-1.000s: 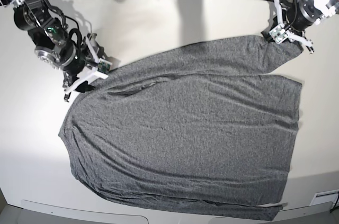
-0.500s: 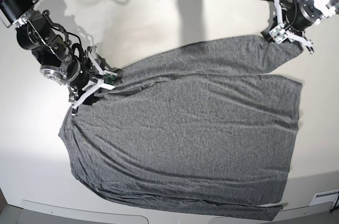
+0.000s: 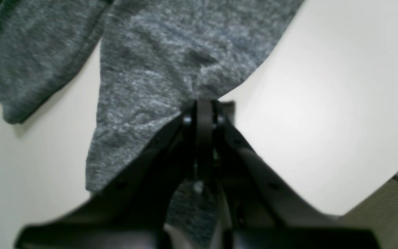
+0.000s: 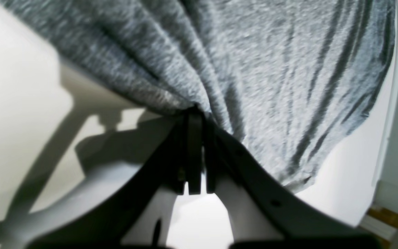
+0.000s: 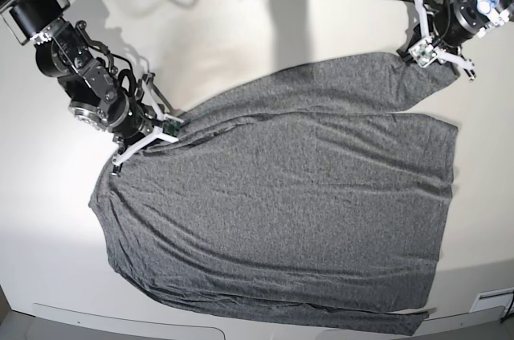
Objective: Fold the T-shirt properly
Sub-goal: 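Grasp the shirt's shoulder corners with both grippers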
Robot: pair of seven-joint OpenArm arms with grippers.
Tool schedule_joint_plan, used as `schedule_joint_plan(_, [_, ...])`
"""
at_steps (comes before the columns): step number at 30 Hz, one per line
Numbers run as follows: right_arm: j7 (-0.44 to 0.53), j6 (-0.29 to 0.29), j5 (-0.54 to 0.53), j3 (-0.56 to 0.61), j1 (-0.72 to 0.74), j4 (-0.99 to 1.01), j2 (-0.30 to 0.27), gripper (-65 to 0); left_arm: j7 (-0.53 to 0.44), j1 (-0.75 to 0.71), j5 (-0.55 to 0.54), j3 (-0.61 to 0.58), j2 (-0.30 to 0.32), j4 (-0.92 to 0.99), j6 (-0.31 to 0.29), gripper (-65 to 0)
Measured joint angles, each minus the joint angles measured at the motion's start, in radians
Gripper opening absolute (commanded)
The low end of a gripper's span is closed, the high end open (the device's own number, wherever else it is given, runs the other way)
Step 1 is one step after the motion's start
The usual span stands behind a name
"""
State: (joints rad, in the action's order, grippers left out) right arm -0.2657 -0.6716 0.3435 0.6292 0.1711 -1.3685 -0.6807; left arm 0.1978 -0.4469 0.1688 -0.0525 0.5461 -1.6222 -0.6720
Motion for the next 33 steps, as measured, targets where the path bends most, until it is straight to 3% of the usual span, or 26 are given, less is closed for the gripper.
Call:
schedule_joint_plan(5, [-0.133,-0.018,-0.169,-0.025,-0.008,-0.087,-0.050,-65.0,0.105,-0.019,-0.071,-0.004,0.020,-0.109,-0.028,-65.0])
schedule_joint_plan(8, [-0.189,-0.038,-0.253,-0.088,-0.014,-0.129,-0.066,-65.0,0.097,-0.022,-0.119,0.021,0.021,-0.203,-0.033,-65.0])
schedule_joint_plan(11, [-0.204,-0.035,-0.322,-0.163,-0.013,-0.147,-0.066,-65.0,0.093,-0.014,-0.132,0.072,0.023,-0.285,0.045,-65.0])
schedule_joint_plan(17, [-0.208,-0.034,-0.346,-0.231,-0.014,-0.146,-0.063,-65.0,0.072,0.041,-0.129,0.111,0.022,-0.277,0.190,-65.0])
schedule_joint_plan(22, [-0.203,-0.013,-0.327,-0.265,-0.013,-0.115,-0.011,-65.0,0.026,0.141,-0.138,0.110,0.001,-0.159,0.195,-65.0])
schedule_joint_plan(25, [-0.193,0.004,-0.294,-0.271,-0.007,-0.064,0.024,-65.0,-0.014,0.206,-0.217,0.108,-0.003,-0.063,0.193,-65.0])
schedule_joint_plan(33, [-0.181,0.013,-0.281,-0.275,0.047,0.035,0.097,-65.0,-0.022,0.371,-0.248,0.106,-0.003,0.169,0.165,-65.0])
